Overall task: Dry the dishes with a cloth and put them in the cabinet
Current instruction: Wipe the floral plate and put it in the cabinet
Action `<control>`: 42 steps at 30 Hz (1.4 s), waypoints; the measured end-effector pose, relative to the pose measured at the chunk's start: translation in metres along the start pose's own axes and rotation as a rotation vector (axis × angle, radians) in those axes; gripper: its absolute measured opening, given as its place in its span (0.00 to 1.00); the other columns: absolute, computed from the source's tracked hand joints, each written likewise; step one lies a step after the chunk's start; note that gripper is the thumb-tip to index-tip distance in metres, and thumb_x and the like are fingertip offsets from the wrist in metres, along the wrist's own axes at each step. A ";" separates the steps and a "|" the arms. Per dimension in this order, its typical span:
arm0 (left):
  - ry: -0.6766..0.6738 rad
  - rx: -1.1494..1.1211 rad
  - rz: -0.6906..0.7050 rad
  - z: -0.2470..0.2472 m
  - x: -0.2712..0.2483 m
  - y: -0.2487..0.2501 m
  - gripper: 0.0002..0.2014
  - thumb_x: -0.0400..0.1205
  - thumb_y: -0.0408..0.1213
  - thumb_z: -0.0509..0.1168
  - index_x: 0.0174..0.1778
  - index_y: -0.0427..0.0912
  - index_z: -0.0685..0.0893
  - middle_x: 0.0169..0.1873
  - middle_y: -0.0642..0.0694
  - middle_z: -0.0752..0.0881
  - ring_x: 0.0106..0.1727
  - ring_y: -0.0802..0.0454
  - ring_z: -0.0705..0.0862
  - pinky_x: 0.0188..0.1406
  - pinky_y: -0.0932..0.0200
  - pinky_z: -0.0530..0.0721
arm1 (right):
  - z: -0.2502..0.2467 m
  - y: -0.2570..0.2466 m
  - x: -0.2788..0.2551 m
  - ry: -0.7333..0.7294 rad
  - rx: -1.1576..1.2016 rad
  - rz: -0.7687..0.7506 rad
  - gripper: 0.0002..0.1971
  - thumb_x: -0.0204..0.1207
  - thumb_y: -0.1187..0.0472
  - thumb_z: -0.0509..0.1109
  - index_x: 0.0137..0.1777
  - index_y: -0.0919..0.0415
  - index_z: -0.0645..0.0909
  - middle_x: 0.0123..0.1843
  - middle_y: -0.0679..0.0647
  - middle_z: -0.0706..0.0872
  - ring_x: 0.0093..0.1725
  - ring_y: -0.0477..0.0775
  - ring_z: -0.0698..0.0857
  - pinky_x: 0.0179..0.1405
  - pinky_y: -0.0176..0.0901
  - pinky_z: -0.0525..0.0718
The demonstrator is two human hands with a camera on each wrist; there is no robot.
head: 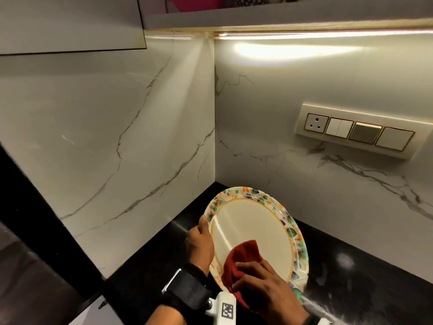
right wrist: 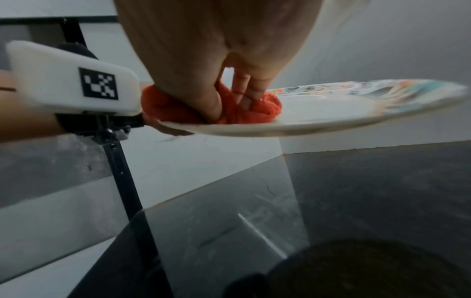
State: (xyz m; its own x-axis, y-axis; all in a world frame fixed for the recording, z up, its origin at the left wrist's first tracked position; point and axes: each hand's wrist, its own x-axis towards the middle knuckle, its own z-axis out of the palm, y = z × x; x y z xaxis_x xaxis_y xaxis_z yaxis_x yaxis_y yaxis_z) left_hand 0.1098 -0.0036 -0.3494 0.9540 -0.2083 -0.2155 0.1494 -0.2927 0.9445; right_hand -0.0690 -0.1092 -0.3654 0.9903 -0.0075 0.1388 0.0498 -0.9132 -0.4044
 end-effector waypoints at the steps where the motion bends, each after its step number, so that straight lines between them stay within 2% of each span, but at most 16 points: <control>1: 0.013 -0.011 0.002 -0.003 0.001 0.001 0.30 0.85 0.60 0.50 0.49 0.36 0.86 0.42 0.39 0.90 0.44 0.42 0.89 0.47 0.47 0.89 | 0.002 0.004 -0.006 -0.012 -0.025 0.007 0.13 0.76 0.35 0.62 0.61 0.24 0.71 0.75 0.22 0.61 0.75 0.33 0.60 0.64 0.41 0.78; 5: 0.004 -0.043 0.056 -0.022 -0.001 0.014 0.25 0.86 0.55 0.51 0.44 0.36 0.83 0.35 0.43 0.87 0.36 0.48 0.86 0.29 0.61 0.82 | -0.004 0.017 -0.029 -0.015 -0.101 0.046 0.14 0.75 0.25 0.55 0.56 0.23 0.73 0.73 0.22 0.65 0.72 0.31 0.67 0.60 0.30 0.78; 7: -0.005 -0.052 0.111 -0.029 -0.003 0.018 0.24 0.87 0.54 0.51 0.37 0.39 0.81 0.29 0.47 0.83 0.30 0.53 0.82 0.23 0.66 0.77 | -0.011 0.028 -0.038 -0.056 -0.140 0.039 0.15 0.76 0.26 0.52 0.58 0.24 0.71 0.75 0.22 0.61 0.74 0.32 0.63 0.64 0.29 0.74; 9: -0.016 -0.062 0.140 -0.035 -0.002 0.018 0.25 0.86 0.54 0.52 0.33 0.40 0.80 0.26 0.47 0.82 0.27 0.53 0.81 0.23 0.65 0.76 | -0.020 0.041 -0.042 -0.076 -0.215 0.081 0.14 0.73 0.31 0.57 0.57 0.26 0.72 0.75 0.23 0.62 0.71 0.34 0.65 0.62 0.31 0.78; 11: -0.023 -0.049 0.156 -0.039 -0.001 0.018 0.27 0.85 0.55 0.52 0.36 0.36 0.82 0.27 0.44 0.84 0.28 0.50 0.83 0.26 0.64 0.77 | -0.024 0.057 -0.043 -0.036 -0.261 0.182 0.17 0.64 0.37 0.71 0.53 0.28 0.74 0.70 0.29 0.74 0.64 0.39 0.76 0.49 0.35 0.88; 13: -0.031 -0.039 0.187 -0.041 0.000 0.018 0.29 0.85 0.57 0.52 0.39 0.34 0.82 0.29 0.40 0.86 0.30 0.46 0.85 0.27 0.60 0.80 | -0.030 0.070 -0.036 0.055 -0.219 0.277 0.28 0.54 0.52 0.85 0.51 0.31 0.75 0.67 0.34 0.78 0.55 0.46 0.81 0.41 0.39 0.89; 15: -0.039 -0.026 0.217 -0.041 0.001 0.021 0.29 0.84 0.58 0.51 0.36 0.35 0.80 0.28 0.40 0.85 0.28 0.46 0.85 0.25 0.61 0.79 | -0.046 0.075 -0.019 0.154 -0.177 0.352 0.35 0.52 0.69 0.82 0.52 0.35 0.77 0.66 0.40 0.80 0.50 0.50 0.79 0.38 0.42 0.87; 17: -0.050 -0.014 0.236 -0.039 0.001 0.028 0.29 0.84 0.60 0.51 0.32 0.37 0.76 0.25 0.42 0.82 0.25 0.49 0.81 0.23 0.63 0.74 | -0.066 0.081 0.011 0.291 -0.138 0.375 0.36 0.55 0.77 0.77 0.59 0.41 0.81 0.67 0.47 0.81 0.53 0.56 0.79 0.49 0.50 0.85; 19: -0.057 -0.021 0.258 -0.035 -0.001 0.036 0.29 0.82 0.62 0.52 0.30 0.38 0.74 0.23 0.42 0.80 0.24 0.49 0.78 0.24 0.61 0.73 | -0.083 0.084 0.046 0.401 -0.004 0.430 0.35 0.61 0.76 0.75 0.67 0.46 0.79 0.67 0.53 0.80 0.61 0.62 0.80 0.63 0.54 0.79; 23: -0.053 -0.033 0.313 -0.030 -0.007 0.054 0.27 0.81 0.59 0.58 0.24 0.41 0.72 0.19 0.51 0.76 0.21 0.56 0.73 0.22 0.64 0.69 | -0.089 0.082 0.104 0.340 0.192 0.636 0.33 0.72 0.66 0.70 0.78 0.49 0.71 0.71 0.60 0.75 0.68 0.65 0.77 0.70 0.48 0.71; 26: -0.021 -0.023 0.306 -0.030 -0.001 0.059 0.25 0.79 0.59 0.62 0.29 0.40 0.78 0.25 0.48 0.83 0.27 0.52 0.81 0.26 0.61 0.77 | -0.080 0.068 0.127 0.299 0.216 0.622 0.31 0.73 0.65 0.68 0.76 0.44 0.72 0.74 0.57 0.72 0.73 0.63 0.73 0.75 0.49 0.67; 28: 0.016 -0.014 0.270 -0.032 0.010 0.055 0.27 0.78 0.63 0.62 0.33 0.39 0.82 0.30 0.45 0.87 0.33 0.46 0.86 0.32 0.53 0.85 | -0.070 0.056 0.138 0.254 0.257 0.581 0.30 0.74 0.66 0.66 0.74 0.40 0.74 0.74 0.54 0.70 0.74 0.62 0.71 0.76 0.52 0.67; 31: 0.103 0.033 0.225 -0.039 0.023 0.045 0.32 0.73 0.72 0.58 0.28 0.43 0.81 0.31 0.45 0.89 0.36 0.41 0.88 0.37 0.47 0.89 | -0.052 0.034 0.143 0.218 0.257 0.472 0.30 0.73 0.68 0.68 0.71 0.40 0.76 0.74 0.49 0.70 0.75 0.55 0.69 0.75 0.45 0.66; 34: 0.150 0.008 0.188 -0.045 0.027 0.045 0.25 0.79 0.61 0.62 0.27 0.43 0.79 0.34 0.41 0.90 0.38 0.40 0.89 0.39 0.49 0.88 | -0.035 0.014 0.140 0.140 0.253 0.402 0.31 0.72 0.71 0.69 0.72 0.42 0.76 0.72 0.45 0.70 0.73 0.51 0.68 0.70 0.36 0.63; 38: 0.204 0.001 0.165 -0.051 0.029 0.041 0.25 0.80 0.59 0.62 0.28 0.41 0.79 0.35 0.38 0.90 0.37 0.40 0.88 0.36 0.52 0.85 | -0.016 -0.004 0.124 0.096 0.213 0.329 0.34 0.69 0.73 0.68 0.70 0.38 0.76 0.73 0.43 0.68 0.74 0.51 0.68 0.73 0.40 0.70; 42: 0.203 -0.006 0.117 -0.053 0.032 0.034 0.24 0.80 0.60 0.62 0.32 0.43 0.82 0.35 0.42 0.90 0.37 0.43 0.89 0.41 0.47 0.90 | -0.001 -0.023 0.098 0.088 0.237 0.182 0.29 0.67 0.59 0.72 0.66 0.32 0.78 0.70 0.36 0.68 0.70 0.46 0.73 0.70 0.39 0.74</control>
State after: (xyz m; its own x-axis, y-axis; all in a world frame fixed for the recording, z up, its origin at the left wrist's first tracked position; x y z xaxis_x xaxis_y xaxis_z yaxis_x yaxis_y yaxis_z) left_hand 0.1596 0.0294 -0.3107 0.9976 -0.0479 -0.0509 0.0360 -0.2725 0.9615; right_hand 0.0271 -0.0893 -0.3417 0.9712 -0.2069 0.1179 -0.0885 -0.7732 -0.6280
